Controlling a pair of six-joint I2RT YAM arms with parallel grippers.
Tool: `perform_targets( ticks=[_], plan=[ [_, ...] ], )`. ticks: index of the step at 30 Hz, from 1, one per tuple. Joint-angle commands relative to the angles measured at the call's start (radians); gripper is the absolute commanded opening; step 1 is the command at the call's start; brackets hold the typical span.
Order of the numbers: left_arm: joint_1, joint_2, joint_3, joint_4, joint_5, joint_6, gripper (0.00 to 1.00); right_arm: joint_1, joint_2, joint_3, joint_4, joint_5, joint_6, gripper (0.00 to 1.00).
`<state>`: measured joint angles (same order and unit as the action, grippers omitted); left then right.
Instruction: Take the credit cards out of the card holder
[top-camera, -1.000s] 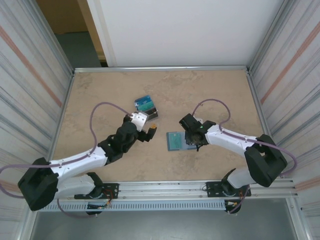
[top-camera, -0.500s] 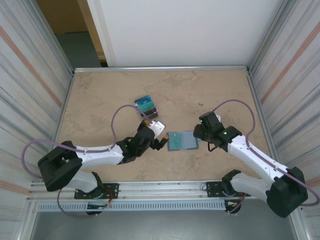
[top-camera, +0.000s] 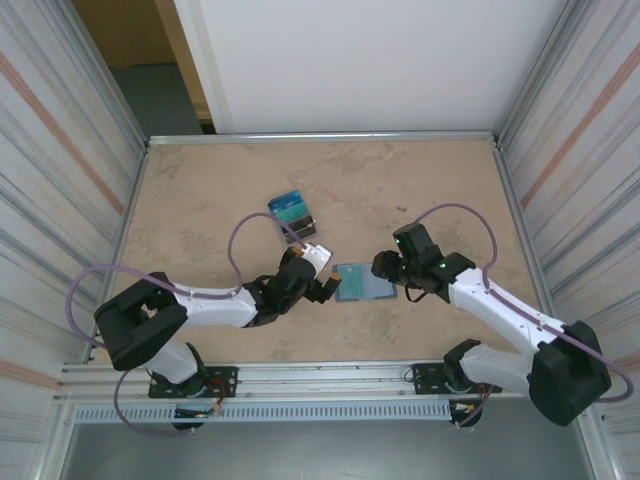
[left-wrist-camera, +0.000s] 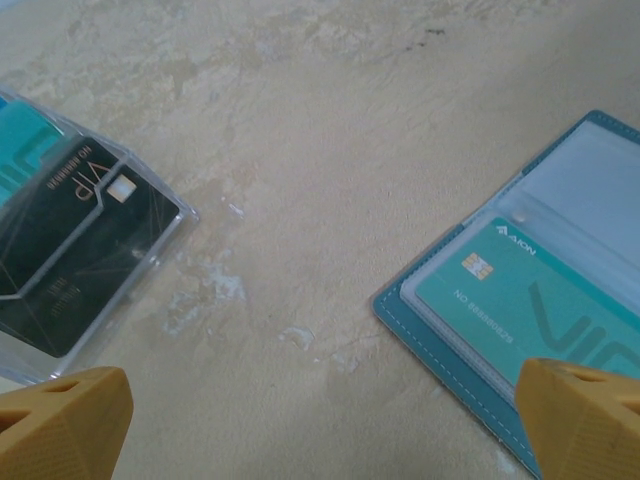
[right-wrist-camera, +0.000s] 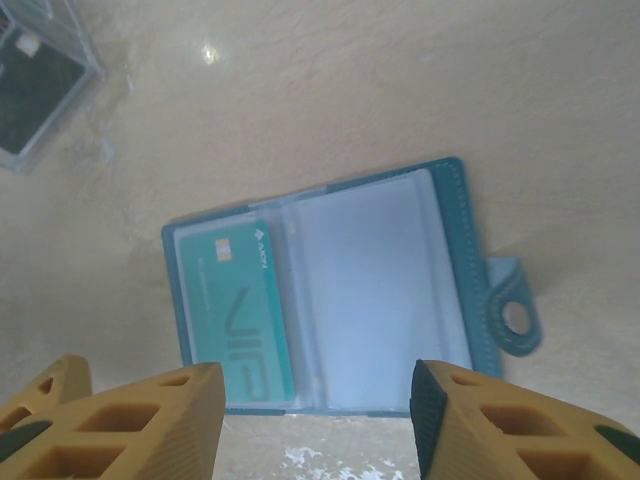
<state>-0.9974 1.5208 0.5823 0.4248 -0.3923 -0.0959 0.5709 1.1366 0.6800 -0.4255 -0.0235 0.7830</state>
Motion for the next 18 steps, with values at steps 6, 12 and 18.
perform_targets(
  ticks=[6, 12, 18],
  plan=[
    [-0.004, 0.058, 0.036, -0.001, -0.001, -0.018, 0.99, 0.023, 0.160, 0.023, 0.136, -0.143, 0.005, 0.42],
    [-0.004, 0.106, 0.071, -0.004, -0.007, 0.001, 0.99, 0.023, 0.262, 0.046, 0.154, -0.168, -0.020, 0.32],
    [-0.004, 0.147, 0.107, -0.021, -0.021, 0.010, 0.99, 0.015, 0.291, 0.035, 0.176, -0.179, -0.030, 0.26]
  ],
)
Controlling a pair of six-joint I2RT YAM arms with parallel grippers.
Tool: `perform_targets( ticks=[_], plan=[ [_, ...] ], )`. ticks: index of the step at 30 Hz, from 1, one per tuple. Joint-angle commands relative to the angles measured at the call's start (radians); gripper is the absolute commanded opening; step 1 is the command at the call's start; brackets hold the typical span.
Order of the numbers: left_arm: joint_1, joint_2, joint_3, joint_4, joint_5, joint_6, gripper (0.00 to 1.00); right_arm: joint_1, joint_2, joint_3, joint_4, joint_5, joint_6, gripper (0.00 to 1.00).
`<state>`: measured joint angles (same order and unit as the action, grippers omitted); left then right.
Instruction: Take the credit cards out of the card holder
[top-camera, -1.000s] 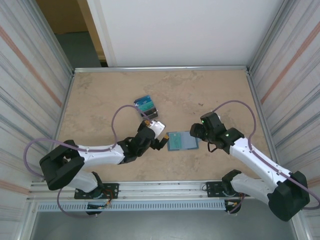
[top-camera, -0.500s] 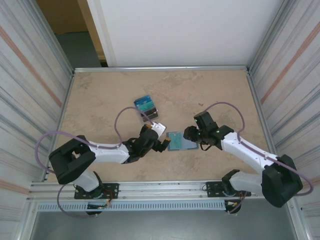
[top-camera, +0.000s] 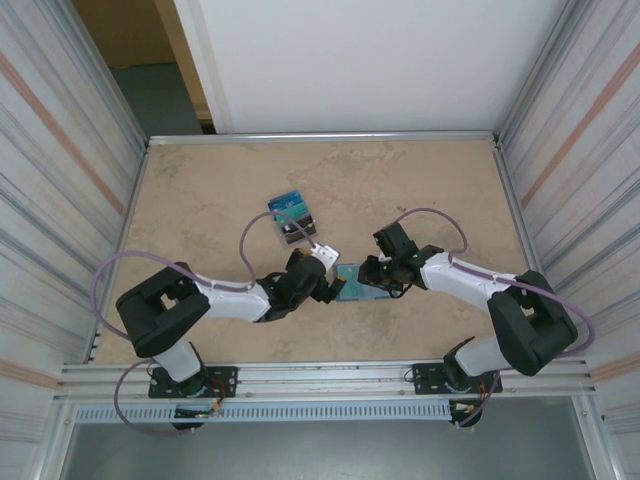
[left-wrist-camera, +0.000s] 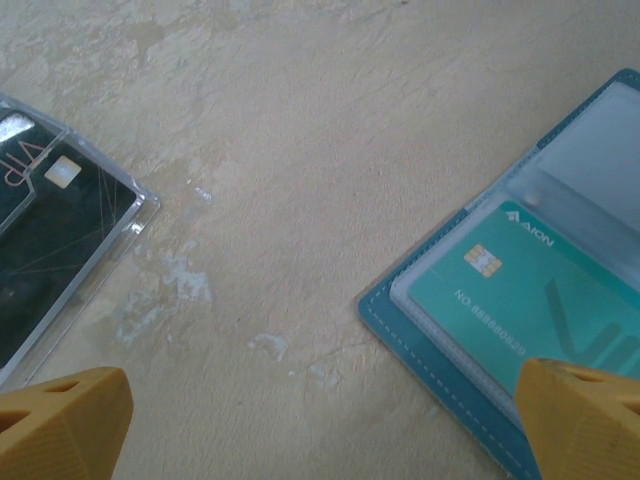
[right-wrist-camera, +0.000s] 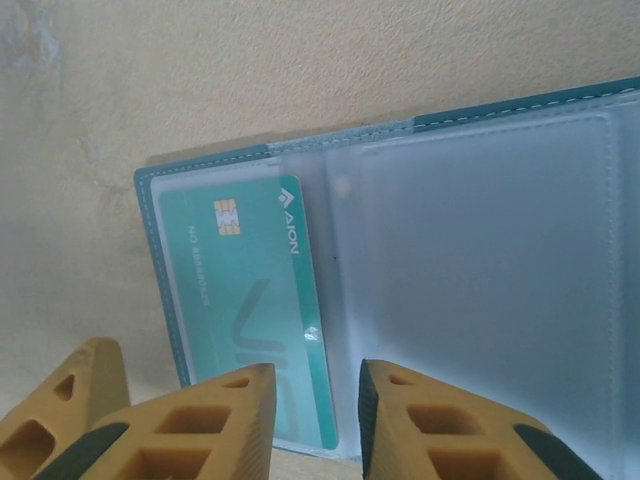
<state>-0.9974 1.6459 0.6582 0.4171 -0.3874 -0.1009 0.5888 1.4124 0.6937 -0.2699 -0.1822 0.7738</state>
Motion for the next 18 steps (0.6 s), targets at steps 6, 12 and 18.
perform_targets(
  ticks=[6, 12, 18],
  plan=[
    [-0.004, 0.047, 0.054, -0.055, -0.038, 0.014, 0.99, -0.004, 0.049, 0.023, 0.038, -0.038, -0.027, 0.19],
    [-0.004, 0.053, 0.055, -0.079, -0.046, 0.016, 0.99, -0.015, 0.077, 0.026, 0.049, -0.047, -0.031, 0.17],
    [-0.004, 0.064, 0.067, -0.110, -0.047, 0.018, 0.99, -0.021, 0.091, 0.021, 0.050, -0.049, -0.032, 0.16]
  ],
)
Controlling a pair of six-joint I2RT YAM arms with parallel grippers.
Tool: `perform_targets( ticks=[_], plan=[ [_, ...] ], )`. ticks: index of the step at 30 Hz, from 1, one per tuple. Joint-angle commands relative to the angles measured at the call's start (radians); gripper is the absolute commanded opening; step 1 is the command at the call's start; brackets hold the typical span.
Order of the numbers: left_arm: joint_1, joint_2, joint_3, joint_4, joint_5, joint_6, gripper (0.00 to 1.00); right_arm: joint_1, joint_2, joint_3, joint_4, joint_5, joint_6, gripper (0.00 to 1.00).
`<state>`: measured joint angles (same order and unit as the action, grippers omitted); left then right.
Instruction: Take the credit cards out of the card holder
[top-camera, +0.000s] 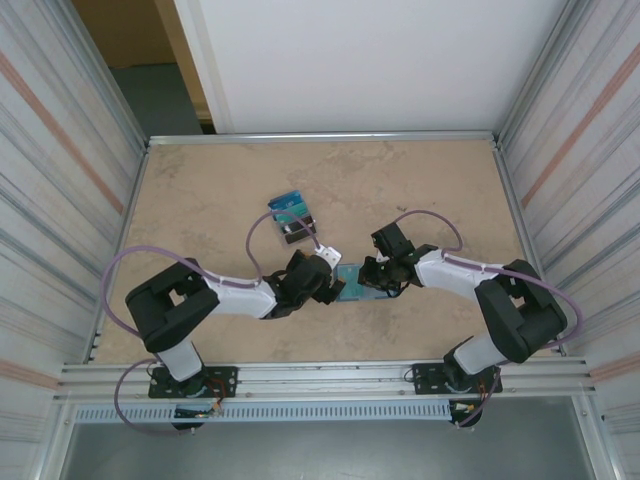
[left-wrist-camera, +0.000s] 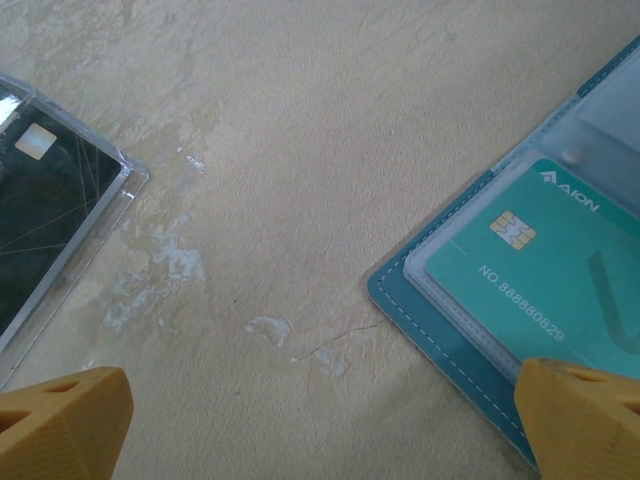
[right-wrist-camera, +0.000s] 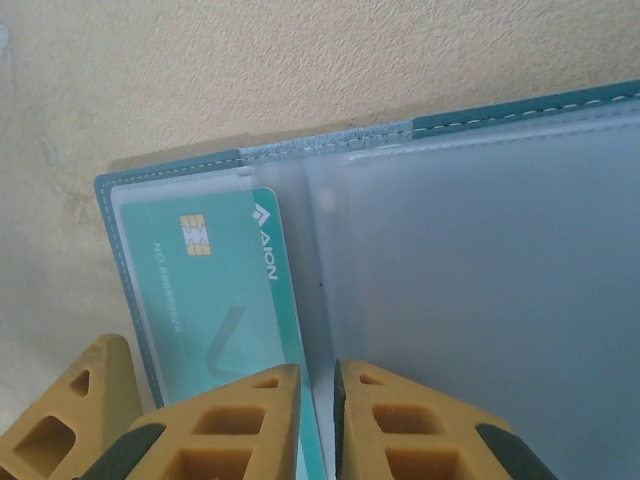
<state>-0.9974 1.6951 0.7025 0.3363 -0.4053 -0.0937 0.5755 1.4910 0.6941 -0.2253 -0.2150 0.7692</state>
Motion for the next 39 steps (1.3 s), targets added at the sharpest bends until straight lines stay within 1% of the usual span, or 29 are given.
perform_targets(
  ticks=[1, 20, 31, 35, 39],
  plan=[
    [-0.004, 0.015, 0.025, -0.030, -0.028, 0.013, 0.99, -0.009, 0.012, 0.018, 0.009, -0.021, -0.027, 0.16],
    [-0.006, 0.030, 0.066, -0.124, -0.046, 0.026, 0.99, -0.028, 0.040, -0.011, 0.058, -0.074, -0.024, 0.14],
    [-0.011, 0.031, 0.088, -0.182, -0.050, 0.040, 0.99, -0.039, 0.044, -0.029, 0.063, -0.108, -0.025, 0.15],
    [-0.015, 0.019, 0.086, -0.208, -0.060, 0.036, 0.99, -0.042, 0.030, -0.041, 0.073, -0.124, -0.020, 0.18],
    [-0.018, -0.007, 0.075, -0.231, -0.064, 0.028, 0.99, -0.040, 0.017, -0.052, 0.087, -0.150, -0.016, 0.18]
  ],
)
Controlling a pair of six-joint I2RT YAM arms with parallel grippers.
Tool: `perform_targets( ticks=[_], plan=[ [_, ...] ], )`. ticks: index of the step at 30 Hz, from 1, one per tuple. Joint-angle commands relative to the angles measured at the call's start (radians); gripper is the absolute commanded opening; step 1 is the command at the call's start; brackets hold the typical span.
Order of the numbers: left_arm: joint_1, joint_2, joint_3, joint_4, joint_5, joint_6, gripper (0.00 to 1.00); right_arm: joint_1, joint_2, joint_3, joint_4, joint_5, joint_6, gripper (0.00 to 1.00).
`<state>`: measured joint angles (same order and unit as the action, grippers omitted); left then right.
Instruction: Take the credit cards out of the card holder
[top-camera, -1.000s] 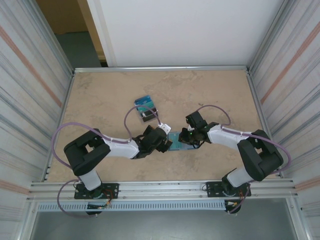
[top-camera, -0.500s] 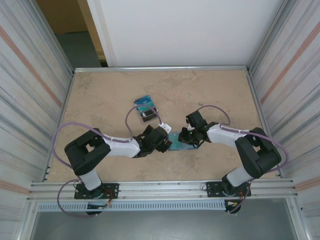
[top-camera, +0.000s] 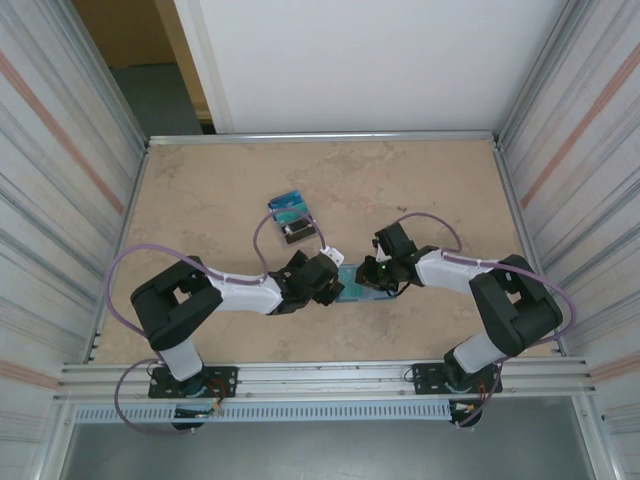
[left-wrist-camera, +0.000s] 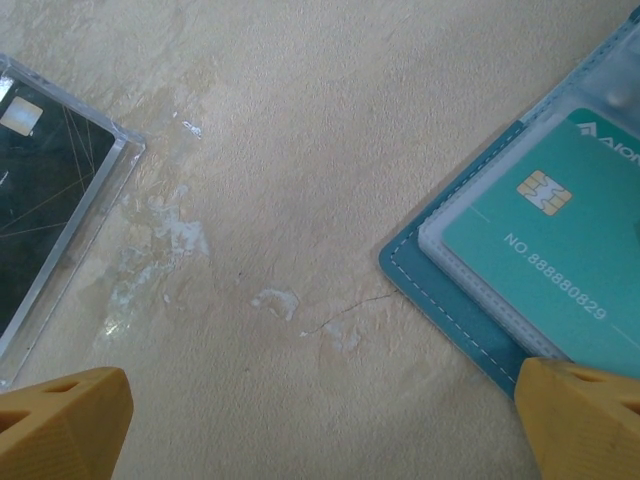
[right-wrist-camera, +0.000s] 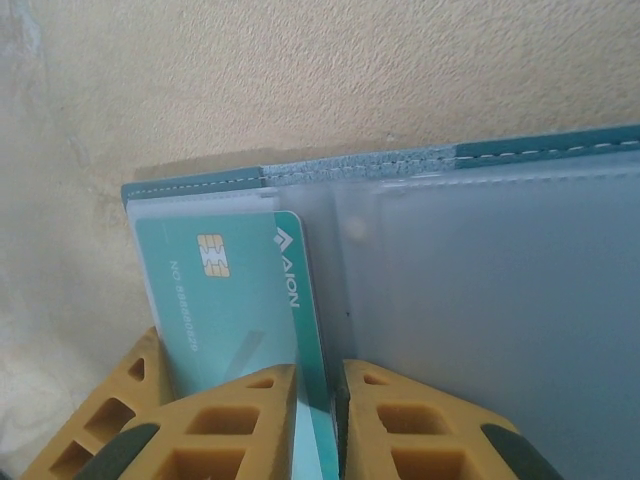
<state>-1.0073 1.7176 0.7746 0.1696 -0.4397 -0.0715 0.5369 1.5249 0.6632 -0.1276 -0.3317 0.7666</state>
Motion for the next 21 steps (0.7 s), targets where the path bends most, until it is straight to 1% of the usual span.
perform_targets(
  ticks=[1, 6, 13, 21],
  plan=[
    [-0.008, -0.037, 0.001, -0.069, -0.030, 0.004, 0.99, 0.001, -0.019, -0.025, -0.004, -0.043, -0.008, 0.18],
    [-0.008, -0.070, -0.012, -0.097, -0.041, -0.015, 0.99, 0.020, -0.033, -0.040, 0.042, -0.079, 0.021, 0.17],
    [-0.008, -0.087, -0.021, -0.131, -0.047, -0.034, 0.99, 0.020, -0.075, -0.058, 0.074, -0.090, 0.036, 0.16],
    [-0.008, -0.098, -0.019, -0.130, -0.056, -0.044, 0.99, 0.027, -0.078, -0.057, 0.023, -0.033, 0.018, 0.16]
  ],
)
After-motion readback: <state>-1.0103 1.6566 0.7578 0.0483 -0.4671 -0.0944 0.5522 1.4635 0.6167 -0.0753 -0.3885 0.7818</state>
